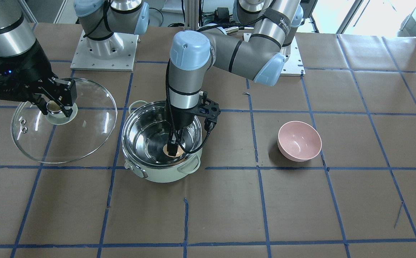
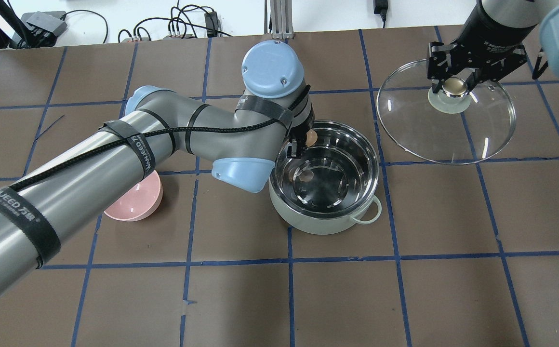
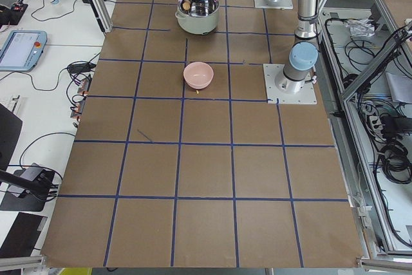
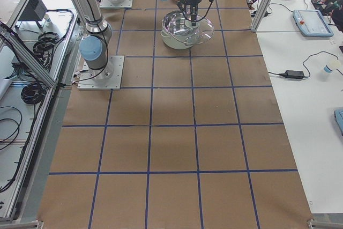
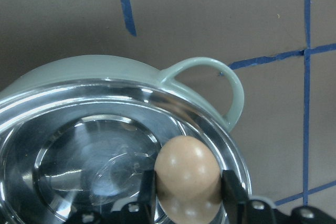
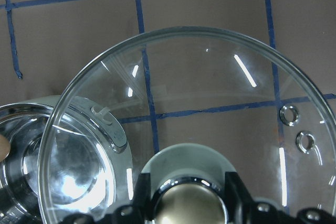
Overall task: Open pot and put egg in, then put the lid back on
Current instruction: 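Carry the egg with the left gripper over the open pot, then lower the egg into the pot and open the left gripper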
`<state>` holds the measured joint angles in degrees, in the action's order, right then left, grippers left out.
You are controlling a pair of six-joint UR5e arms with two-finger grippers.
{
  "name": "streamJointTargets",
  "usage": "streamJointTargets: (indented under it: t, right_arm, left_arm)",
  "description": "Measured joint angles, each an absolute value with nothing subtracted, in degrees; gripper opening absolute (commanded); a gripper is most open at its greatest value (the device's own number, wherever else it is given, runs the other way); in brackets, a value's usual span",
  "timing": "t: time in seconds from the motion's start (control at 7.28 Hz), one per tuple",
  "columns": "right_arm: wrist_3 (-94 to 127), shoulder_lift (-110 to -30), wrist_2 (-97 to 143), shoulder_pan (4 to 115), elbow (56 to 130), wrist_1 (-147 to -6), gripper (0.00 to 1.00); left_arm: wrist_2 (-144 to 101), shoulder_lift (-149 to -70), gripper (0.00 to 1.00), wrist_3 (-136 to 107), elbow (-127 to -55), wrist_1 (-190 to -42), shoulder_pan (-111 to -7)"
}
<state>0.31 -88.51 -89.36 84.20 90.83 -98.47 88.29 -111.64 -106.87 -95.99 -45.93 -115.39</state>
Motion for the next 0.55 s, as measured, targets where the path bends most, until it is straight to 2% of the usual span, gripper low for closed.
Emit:
streamJointTargets:
  t: [0.27,0.41,0.55]
  right_arm:
    - [0.27,-88.56,-89.29,84.23,90.93,-98.42,0.31]
    - [0.27,-88.58,-89.22,84.24,90.98,-98.43,0.31]
    - [0.26,-88.59,-89.16,84.26,91.07,-98.46,0.31]
  left_arm:
    - [88.30,-112.51,0.17,-107.47,-95.92,-45.59,-116.35]
    - [88.20,-113.29,0.36,-107.54,-95.93,-45.37,-116.71]
    - [88.16,-114.21,0.67,-107.49,-95.85,-44.79,-117.05]
